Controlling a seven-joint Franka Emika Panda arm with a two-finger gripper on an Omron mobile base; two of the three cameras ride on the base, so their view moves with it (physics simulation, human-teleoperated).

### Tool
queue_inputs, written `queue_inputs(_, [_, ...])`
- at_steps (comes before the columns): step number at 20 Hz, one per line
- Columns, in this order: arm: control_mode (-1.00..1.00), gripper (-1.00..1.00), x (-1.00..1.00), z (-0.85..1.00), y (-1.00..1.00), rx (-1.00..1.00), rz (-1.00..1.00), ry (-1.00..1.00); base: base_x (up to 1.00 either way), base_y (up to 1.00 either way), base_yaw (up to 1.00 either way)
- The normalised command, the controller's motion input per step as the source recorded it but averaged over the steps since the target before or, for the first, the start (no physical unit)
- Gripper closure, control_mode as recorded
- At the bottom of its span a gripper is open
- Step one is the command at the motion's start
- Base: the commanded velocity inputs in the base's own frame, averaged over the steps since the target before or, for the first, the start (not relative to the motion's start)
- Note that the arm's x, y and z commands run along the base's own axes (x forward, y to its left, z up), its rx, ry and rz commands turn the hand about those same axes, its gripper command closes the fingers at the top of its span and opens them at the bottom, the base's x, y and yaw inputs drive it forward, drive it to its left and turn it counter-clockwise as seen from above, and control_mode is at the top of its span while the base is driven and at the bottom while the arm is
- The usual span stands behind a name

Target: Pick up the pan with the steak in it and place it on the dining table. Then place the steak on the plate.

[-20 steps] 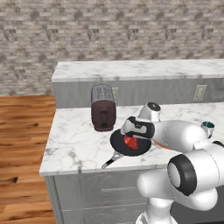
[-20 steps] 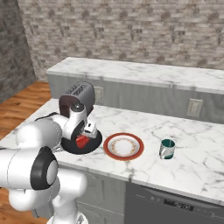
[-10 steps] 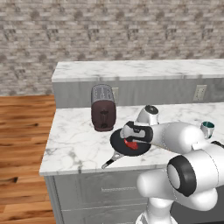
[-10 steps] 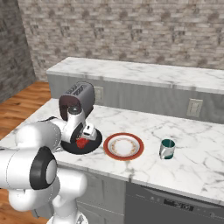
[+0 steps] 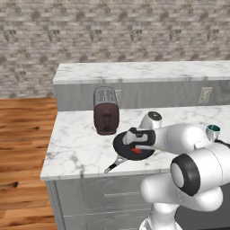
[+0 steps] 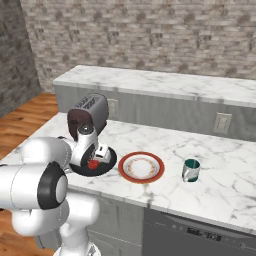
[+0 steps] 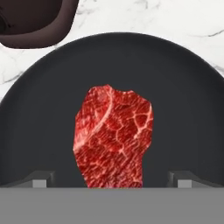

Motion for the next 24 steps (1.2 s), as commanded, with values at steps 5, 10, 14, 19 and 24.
queue_inputs(5, [-1.0, -1.0, 0.06, -0.15, 0.0, 0.0, 0.01, 0.0, 0.0, 0.0, 0.0])
queue_inputs(10, [-1.0, -1.0, 0.01, -0.14, 0.0, 0.0, 0.0, 0.0, 0.0, 0.0, 0.0])
queue_inputs(14, [-1.0, -1.0, 0.0, -0.13, 0.0, 0.0, 0.0, 0.0, 0.0, 0.0, 0.0])
queue_inputs(19, [-1.0, -1.0, 0.0, -0.14, 0.0, 0.0, 0.0, 0.0, 0.0, 0.0, 0.0])
queue_inputs(24, [-1.0, -1.0, 0.0, -0.14, 0.0, 0.0, 0.0, 0.0, 0.0, 0.0, 0.0])
